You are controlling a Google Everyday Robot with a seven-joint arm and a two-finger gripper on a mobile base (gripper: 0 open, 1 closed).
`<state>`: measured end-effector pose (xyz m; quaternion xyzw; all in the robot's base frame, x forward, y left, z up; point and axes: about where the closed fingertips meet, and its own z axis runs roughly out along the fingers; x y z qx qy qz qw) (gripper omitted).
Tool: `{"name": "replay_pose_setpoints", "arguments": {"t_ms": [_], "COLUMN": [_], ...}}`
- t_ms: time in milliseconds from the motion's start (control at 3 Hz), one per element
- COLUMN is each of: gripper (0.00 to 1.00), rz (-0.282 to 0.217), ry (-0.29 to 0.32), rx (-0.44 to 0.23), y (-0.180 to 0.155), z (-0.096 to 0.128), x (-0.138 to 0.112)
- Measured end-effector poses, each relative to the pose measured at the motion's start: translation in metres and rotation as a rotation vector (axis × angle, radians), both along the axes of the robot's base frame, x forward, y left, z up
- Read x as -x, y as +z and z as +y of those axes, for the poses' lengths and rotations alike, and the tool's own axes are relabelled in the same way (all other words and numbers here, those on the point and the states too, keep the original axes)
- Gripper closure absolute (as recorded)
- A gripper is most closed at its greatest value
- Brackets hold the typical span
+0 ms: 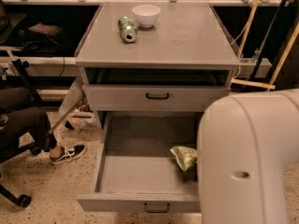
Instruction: Place green jalapeno chip bag into middle drawer
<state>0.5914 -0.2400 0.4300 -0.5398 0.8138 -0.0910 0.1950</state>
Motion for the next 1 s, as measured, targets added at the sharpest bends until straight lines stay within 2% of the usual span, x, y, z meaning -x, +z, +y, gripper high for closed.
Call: {"name": "replay_pose_setpoints", "arguments": {"t_ms": [667,1000], "gripper": [1.00,0.81], "rz": [0.013,0.013], "ry": [-0.010,-0.010], "rx": [0.007,0.007], "y": [-0.0107,-0.0107], "z": [-0.0006,-0.0006], "x": [0.0024,0.0024]}}
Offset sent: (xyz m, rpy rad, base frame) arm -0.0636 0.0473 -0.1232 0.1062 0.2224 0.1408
